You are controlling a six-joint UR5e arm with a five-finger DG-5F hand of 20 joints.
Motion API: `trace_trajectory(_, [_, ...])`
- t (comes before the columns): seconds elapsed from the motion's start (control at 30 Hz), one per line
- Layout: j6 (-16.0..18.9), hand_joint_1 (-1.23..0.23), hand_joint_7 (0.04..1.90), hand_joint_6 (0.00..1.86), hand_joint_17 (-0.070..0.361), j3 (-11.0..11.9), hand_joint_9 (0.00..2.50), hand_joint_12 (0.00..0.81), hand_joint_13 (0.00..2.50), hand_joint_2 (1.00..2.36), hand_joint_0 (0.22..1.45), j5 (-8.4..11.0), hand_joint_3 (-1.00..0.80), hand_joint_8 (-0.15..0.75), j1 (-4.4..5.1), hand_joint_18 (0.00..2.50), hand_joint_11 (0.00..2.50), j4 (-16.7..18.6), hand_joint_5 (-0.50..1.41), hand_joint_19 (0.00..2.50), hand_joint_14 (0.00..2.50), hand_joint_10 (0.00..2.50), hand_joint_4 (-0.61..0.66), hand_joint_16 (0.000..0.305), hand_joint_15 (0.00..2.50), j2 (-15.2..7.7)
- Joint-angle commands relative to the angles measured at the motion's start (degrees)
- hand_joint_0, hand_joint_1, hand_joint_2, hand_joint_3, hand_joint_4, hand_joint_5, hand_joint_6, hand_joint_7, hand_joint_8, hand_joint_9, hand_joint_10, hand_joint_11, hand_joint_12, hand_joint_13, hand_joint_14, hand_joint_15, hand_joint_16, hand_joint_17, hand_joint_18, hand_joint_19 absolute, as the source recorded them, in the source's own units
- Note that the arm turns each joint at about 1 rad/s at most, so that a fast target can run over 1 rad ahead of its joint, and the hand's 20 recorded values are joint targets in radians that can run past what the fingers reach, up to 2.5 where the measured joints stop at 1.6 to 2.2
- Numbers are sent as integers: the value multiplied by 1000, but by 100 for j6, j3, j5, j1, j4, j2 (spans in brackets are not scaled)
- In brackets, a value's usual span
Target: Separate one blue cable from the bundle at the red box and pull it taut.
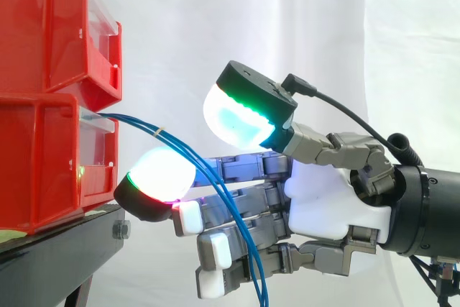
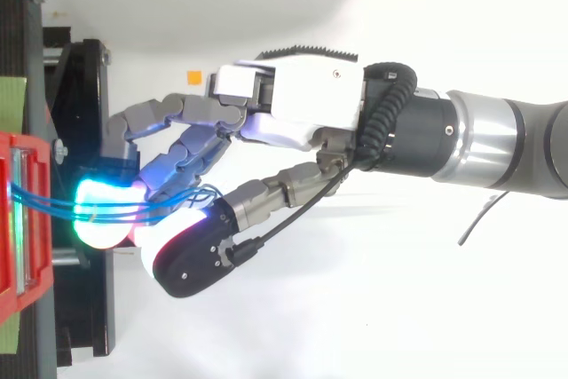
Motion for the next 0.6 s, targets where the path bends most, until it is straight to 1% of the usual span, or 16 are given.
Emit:
trace_trajectory(0.0, [3, -666, 998, 628, 84, 4, 807, 362, 1057, 1012, 622, 1, -327, 326, 13, 724, 879, 13, -184, 674, 24, 12, 182, 37, 833, 0])
trace_trajectory(0.07, [3, -668, 982, 640, 84, -5, 809, 360, 1058, 1012, 629, 10, -307, 325, 30, 724, 872, 13, -186, 671, 23, 12, 179, 37, 840, 0])
trace_trajectory(0.13, [3, -673, 912, 695, 83, 4, 812, 362, 1061, 1014, 639, 1, -258, 324, 22, 725, 883, 13, -195, 665, 22, 11, 169, 37, 835, 0])
trace_trajectory(0.23, [3, -674, 852, 736, 82, 4, 816, 361, 1067, 1016, 643, 1, -240, 321, 22, 726, 901, 13, -202, 670, 24, 9, 171, 37, 836, 0])
trace_trajectory(0.47, [3, -677, 801, 787, 81, 4, 822, 363, 1070, 1016, 647, 1, -215, 325, 22, 731, 923, 13, -212, 661, 24, 11, 157, 36, 842, 0])
trace_trajectory(0.57, [3, -676, 793, 803, 81, 4, 827, 365, 1073, 1015, 648, 1, -218, 329, 22, 728, 921, 13, -214, 670, 24, 11, 171, 36, 839, 0])
